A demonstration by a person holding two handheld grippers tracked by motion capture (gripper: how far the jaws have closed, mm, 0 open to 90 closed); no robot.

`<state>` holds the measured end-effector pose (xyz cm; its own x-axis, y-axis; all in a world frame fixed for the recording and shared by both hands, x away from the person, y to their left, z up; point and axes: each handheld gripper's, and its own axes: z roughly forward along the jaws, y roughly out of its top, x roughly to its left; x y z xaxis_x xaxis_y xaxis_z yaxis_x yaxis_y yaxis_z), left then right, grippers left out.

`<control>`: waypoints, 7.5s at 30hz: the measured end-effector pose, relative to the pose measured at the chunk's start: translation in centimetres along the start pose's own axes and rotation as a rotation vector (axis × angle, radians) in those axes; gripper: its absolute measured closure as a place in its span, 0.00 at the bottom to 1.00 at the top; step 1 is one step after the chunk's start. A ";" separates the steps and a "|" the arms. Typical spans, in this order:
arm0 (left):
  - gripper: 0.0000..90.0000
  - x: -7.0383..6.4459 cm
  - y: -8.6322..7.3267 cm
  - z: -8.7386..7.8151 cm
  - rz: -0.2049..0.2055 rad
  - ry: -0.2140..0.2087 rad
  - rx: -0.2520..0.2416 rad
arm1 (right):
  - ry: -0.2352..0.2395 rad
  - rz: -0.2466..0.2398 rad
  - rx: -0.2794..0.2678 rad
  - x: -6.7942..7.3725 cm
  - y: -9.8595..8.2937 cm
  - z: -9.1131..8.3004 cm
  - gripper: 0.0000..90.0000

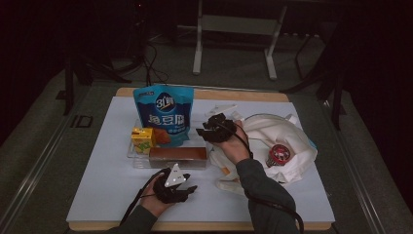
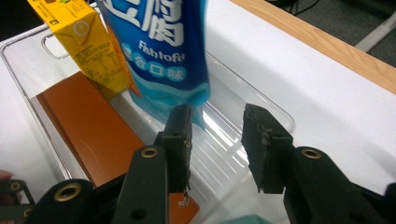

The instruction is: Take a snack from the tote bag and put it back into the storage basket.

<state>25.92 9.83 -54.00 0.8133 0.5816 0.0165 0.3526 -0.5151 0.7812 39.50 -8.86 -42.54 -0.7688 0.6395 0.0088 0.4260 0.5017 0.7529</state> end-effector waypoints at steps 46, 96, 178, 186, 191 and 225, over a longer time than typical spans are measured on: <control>0.55 0.0 0.0 0.0 -0.003 -0.001 -0.001 | -0.164 0.098 0.041 -7.1 -8.6 -11.5 0.68; 0.55 -0.1 0.0 0.1 0.004 0.000 0.009 | -0.293 0.100 0.176 -8.9 -16.5 -16.2 0.44; 0.55 -0.1 0.1 0.2 0.013 -0.007 0.021 | -0.173 0.145 0.268 -9.6 -12.1 -11.4 0.28; 0.55 -0.1 0.1 0.2 0.015 -0.004 0.020 | -0.155 0.118 0.258 -9.0 -10.7 -11.6 0.28; 0.55 -0.1 0.1 0.2 0.013 -0.006 0.019 | -0.135 0.092 0.253 -8.2 -9.9 -11.5 0.28; 0.55 -0.1 0.1 0.2 0.012 -0.008 0.018 | -0.036 0.002 0.206 -4.7 -5.3 -11.3 0.28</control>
<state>25.96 9.60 -54.07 0.8210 0.5706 0.0204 0.3515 -0.5334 0.7694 35.45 -21.11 -39.16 -0.7515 0.6595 -0.0161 0.5192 0.6064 0.6023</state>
